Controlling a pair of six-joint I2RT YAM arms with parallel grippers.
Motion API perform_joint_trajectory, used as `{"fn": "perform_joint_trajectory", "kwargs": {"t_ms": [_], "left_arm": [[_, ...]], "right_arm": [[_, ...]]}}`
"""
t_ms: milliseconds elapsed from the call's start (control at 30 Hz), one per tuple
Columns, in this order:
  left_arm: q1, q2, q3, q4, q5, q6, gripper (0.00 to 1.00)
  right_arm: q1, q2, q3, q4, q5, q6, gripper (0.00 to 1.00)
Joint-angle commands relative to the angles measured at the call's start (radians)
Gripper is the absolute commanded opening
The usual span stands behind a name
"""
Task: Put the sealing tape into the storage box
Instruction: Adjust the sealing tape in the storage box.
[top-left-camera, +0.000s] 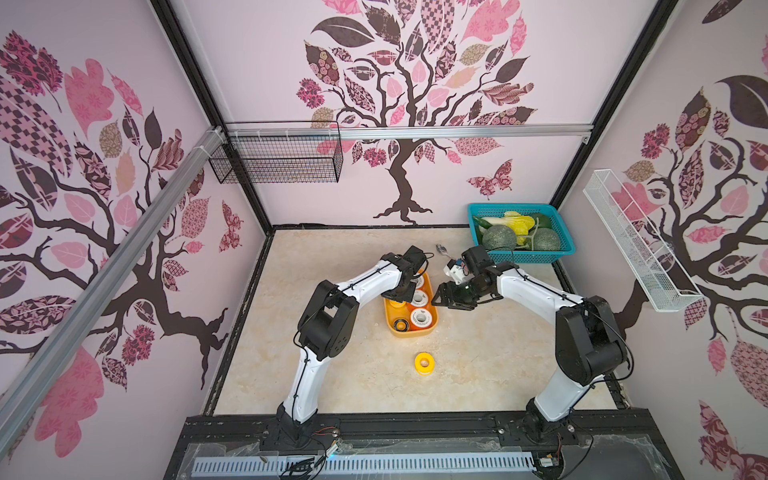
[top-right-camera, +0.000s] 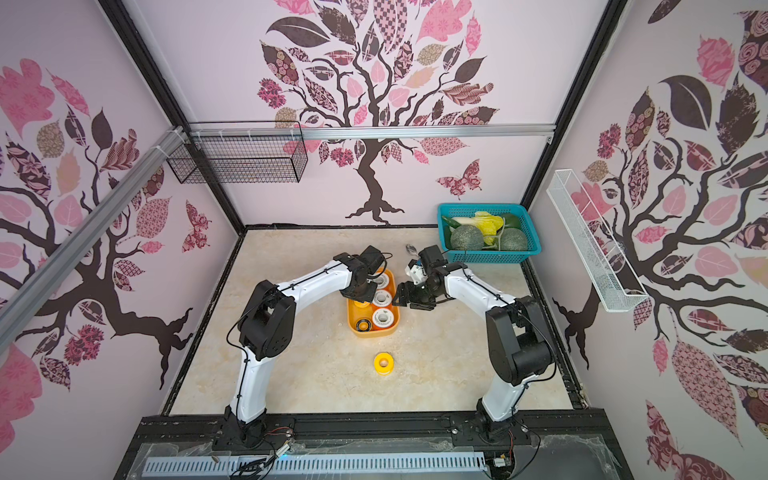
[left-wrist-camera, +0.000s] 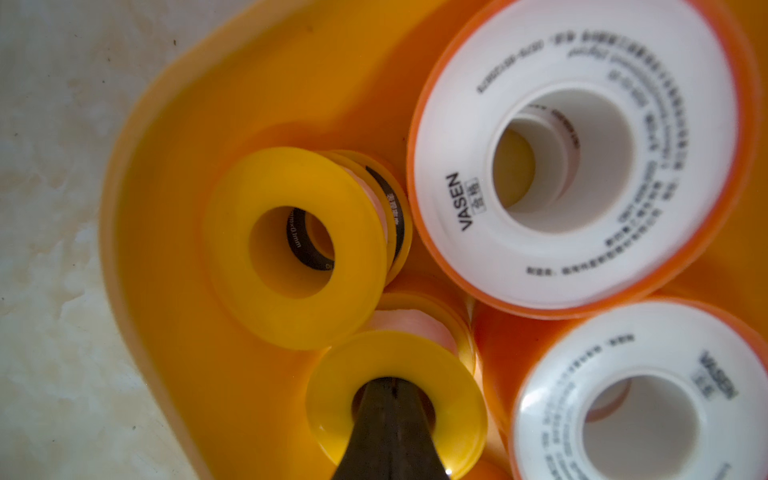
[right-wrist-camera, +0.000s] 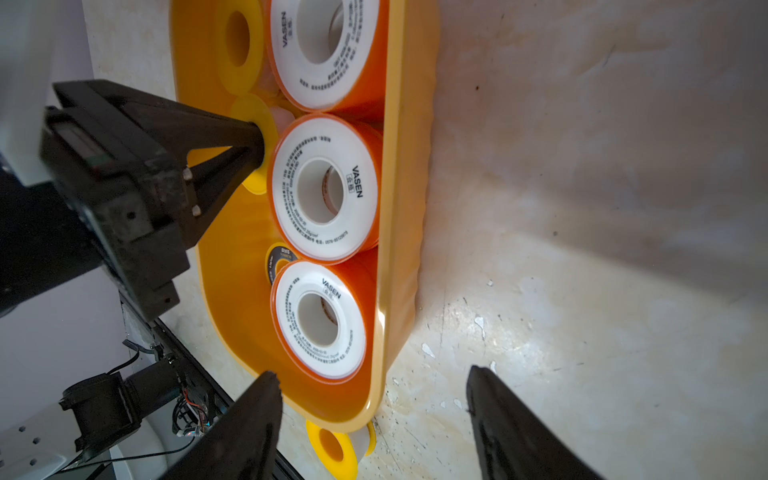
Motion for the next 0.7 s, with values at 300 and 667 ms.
{"fn": "perform_joint_trajectory", "kwargs": {"t_ms": [300,667], "left_arm": [[0.005,-0.056,-0.002,0.02,0.048,0.005,0.08],[0.008,-0.281,-0.079,0.028,0.083,0.005,0.22]], "right_arm": [[-0.006,-0.042,-0.01,-0.017,0.002,-0.034,0.75],[0.074,-0.199,-0.108,-0.014,0.122,-0.096,0.78]]}}
